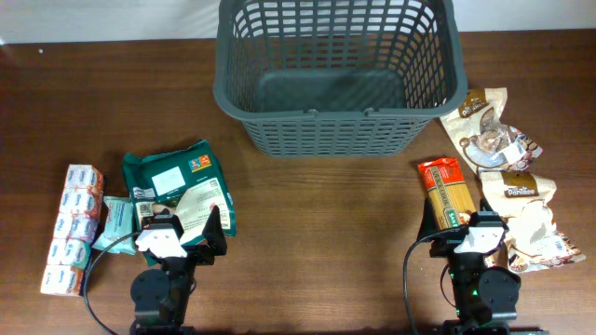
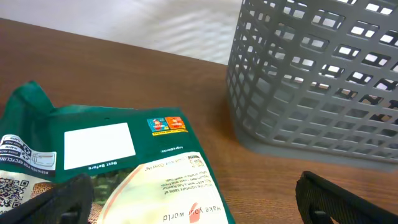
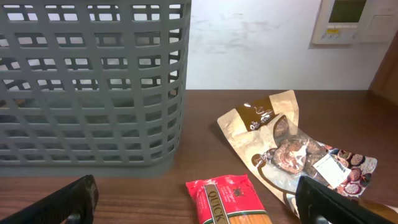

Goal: Pack container

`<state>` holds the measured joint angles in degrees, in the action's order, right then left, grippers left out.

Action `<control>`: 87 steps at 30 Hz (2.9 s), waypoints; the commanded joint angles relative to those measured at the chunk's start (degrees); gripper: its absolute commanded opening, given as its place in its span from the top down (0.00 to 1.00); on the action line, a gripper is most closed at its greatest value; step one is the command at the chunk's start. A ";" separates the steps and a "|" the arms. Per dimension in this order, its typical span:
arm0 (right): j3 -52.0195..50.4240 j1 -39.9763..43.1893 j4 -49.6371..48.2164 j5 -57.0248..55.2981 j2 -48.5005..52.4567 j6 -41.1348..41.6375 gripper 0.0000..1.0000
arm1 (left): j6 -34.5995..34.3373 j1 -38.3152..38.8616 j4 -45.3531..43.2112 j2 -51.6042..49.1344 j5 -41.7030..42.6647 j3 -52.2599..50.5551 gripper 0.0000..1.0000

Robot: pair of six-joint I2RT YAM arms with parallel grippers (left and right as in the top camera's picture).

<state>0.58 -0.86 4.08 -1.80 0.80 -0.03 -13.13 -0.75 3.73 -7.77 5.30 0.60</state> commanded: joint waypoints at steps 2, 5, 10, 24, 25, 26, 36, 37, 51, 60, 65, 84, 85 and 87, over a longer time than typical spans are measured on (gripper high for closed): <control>-0.26 -0.42 0.50 0.11 -0.61 0.04 0.01 | -0.33 0.22 0.61 -0.09 -0.61 -0.02 0.01; -0.26 -0.42 0.50 0.09 -0.61 0.04 0.01 | -0.33 0.22 0.61 -0.09 -0.61 -0.02 0.01; -0.26 -0.42 0.50 0.11 -0.61 0.04 0.01 | -0.33 0.22 0.61 -0.09 -0.61 -0.02 0.01; -0.26 -0.42 0.50 0.11 -0.61 0.04 0.01 | -0.33 0.22 0.61 -0.09 -0.61 -0.02 0.01; -0.26 -0.42 0.50 0.11 -0.61 0.04 0.01 | -0.33 0.22 0.61 -0.09 -0.61 -0.02 0.01; -0.26 -0.42 0.50 0.11 -0.61 0.04 0.01 | -0.31 0.22 0.61 -0.09 -0.61 -0.02 0.01; -0.26 -0.42 0.50 0.09 -0.61 0.04 0.01 | -0.33 0.22 0.61 -0.09 -0.61 -0.02 0.01; -0.26 -0.42 0.50 0.11 -0.61 0.04 0.01 | -0.31 0.22 0.61 -0.09 -0.61 -0.02 0.01; -0.26 -0.42 -6.10 0.13 -0.61 0.52 0.01 | -0.42 0.24 -3.58 -0.09 2.75 0.15 0.01; -0.02 -0.42 -21.14 2.21 -0.61 8.61 0.01 | -0.33 0.24 -3.96 -1.20 6.97 7.21 0.01; 2.40 -0.42 -22.56 11.82 -0.61 10.03 0.01 | -0.28 0.24 -3.91 -7.08 8.76 15.34 0.01; 40.22 -0.31 11.67 17.00 12.87 10.01 0.01 | 8.15 9.27 15.21 -42.73 14.03 58.42 0.01; 43.78 -0.31 14.27 16.85 15.13 10.01 0.01 | 8.83 10.29 17.11 -44.04 12.96 60.92 0.01; 50.23 -0.31 19.50 16.57 19.17 9.99 0.01 | 9.55 11.80 20.28 -46.05 11.34 64.87 0.01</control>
<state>43.48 -0.86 20.64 14.50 15.53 9.32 -6.81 9.08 21.91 -51.55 19.97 60.07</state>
